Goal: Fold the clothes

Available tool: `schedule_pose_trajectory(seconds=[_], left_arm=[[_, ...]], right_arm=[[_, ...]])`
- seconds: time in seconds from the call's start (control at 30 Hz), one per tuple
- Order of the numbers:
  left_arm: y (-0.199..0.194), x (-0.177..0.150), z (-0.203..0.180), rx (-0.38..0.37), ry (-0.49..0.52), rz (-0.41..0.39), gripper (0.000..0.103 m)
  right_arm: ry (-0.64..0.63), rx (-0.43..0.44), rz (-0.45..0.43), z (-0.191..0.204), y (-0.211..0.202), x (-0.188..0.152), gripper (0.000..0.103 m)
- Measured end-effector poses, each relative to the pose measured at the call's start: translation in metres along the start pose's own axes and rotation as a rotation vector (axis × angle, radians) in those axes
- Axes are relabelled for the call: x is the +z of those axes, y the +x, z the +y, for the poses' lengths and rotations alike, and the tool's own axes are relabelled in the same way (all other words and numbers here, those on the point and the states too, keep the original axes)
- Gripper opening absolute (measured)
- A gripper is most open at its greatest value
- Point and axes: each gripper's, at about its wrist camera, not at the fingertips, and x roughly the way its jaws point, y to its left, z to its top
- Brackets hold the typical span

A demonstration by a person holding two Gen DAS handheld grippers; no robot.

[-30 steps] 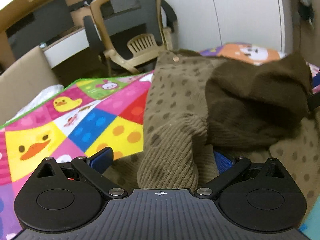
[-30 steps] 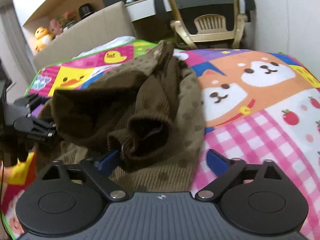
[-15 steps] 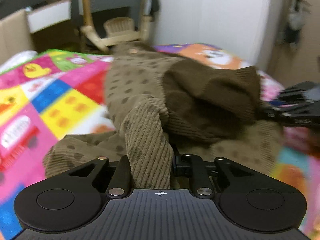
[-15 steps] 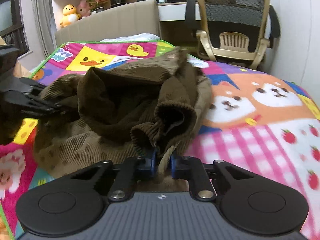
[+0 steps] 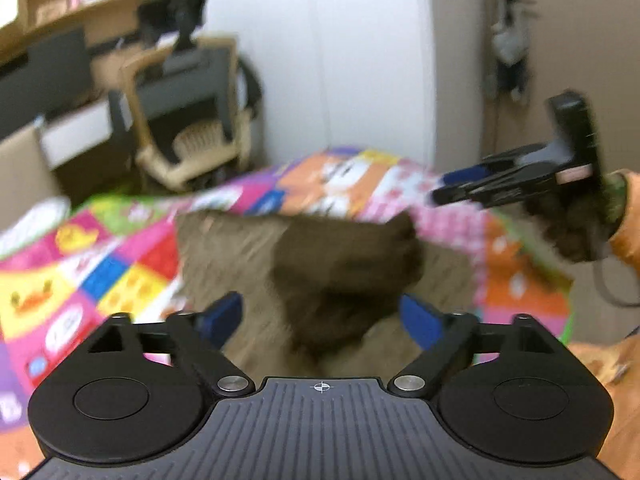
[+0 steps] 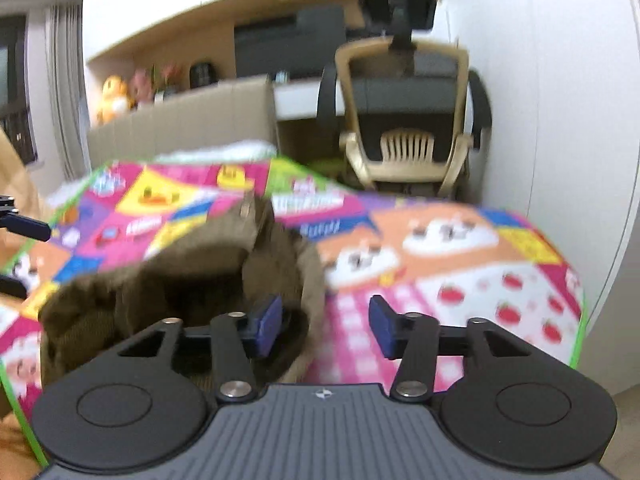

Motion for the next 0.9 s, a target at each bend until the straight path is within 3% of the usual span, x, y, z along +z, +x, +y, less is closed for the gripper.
schedule_pose_trajectory(seconds=[0.07, 0.13, 0.23, 0.3, 0.33, 0.37, 0.43, 0.5, 0.63, 0.7, 0.8, 0.87, 0.9], left_arm=[[0.016, 0.01, -0.015, -0.041, 0.022, -0.009, 0.095], [0.048, 0.013, -0.026, -0.057, 0.075, 0.032, 0.096], [0.103, 0.006, -0.032, 0.002, 0.135, 0.137, 0.096], [0.131, 0.002, -0.017, 0.062, 0.117, 0.17, 0.079], [0.14, 0.001, -0.007, 0.084, 0.095, 0.178, 0.054], [0.142, 0.003, 0.008, 0.093, 0.049, 0.171, 0.032], [0.134, 0.009, 0.037, 0.109, -0.034, 0.147, 0.021], [0.114, 0.015, 0.065, 0.16, -0.076, 0.096, 0.019], [0.061, 0.023, 0.138, 0.406, -0.153, -0.027, 0.018], [0.044, 0.021, 0.176, 0.505, -0.23, -0.048, 0.018], [0.034, 0.001, 0.227, 0.583, -0.337, -0.043, 0.017], [0.037, -0.018, 0.254, 0.593, -0.41, -0.027, 0.017], [0.04, -0.027, 0.265, 0.587, -0.448, -0.021, 0.017]], right_arm=[[0.018, 0.008, -0.028, -0.002, 0.0, 0.002, 0.053], [0.042, 0.022, -0.043, -0.005, -0.001, 0.001, 0.056], [0.044, 0.036, -0.04, -0.004, -0.004, -0.004, 0.066], [0.022, 0.032, -0.036, -0.001, -0.006, -0.008, 0.072], [0.01, 0.03, -0.034, 0.001, -0.005, -0.009, 0.076], [-0.001, 0.029, -0.033, 0.002, -0.004, -0.01, 0.077], [-0.023, 0.034, -0.023, 0.007, 0.004, -0.007, 0.08], [-0.072, 0.046, 0.0, 0.018, 0.017, -0.002, 0.08], [-0.257, 0.086, 0.059, 0.057, 0.056, 0.012, 0.08], [-0.332, 0.102, 0.094, 0.075, 0.08, 0.019, 0.08], [-0.395, 0.124, 0.213, 0.096, 0.125, 0.026, 0.079], [-0.47, 0.107, 0.276, 0.106, 0.147, 0.024, 0.053], [-0.52, 0.08, 0.272, 0.109, 0.15, 0.027, 0.025]])
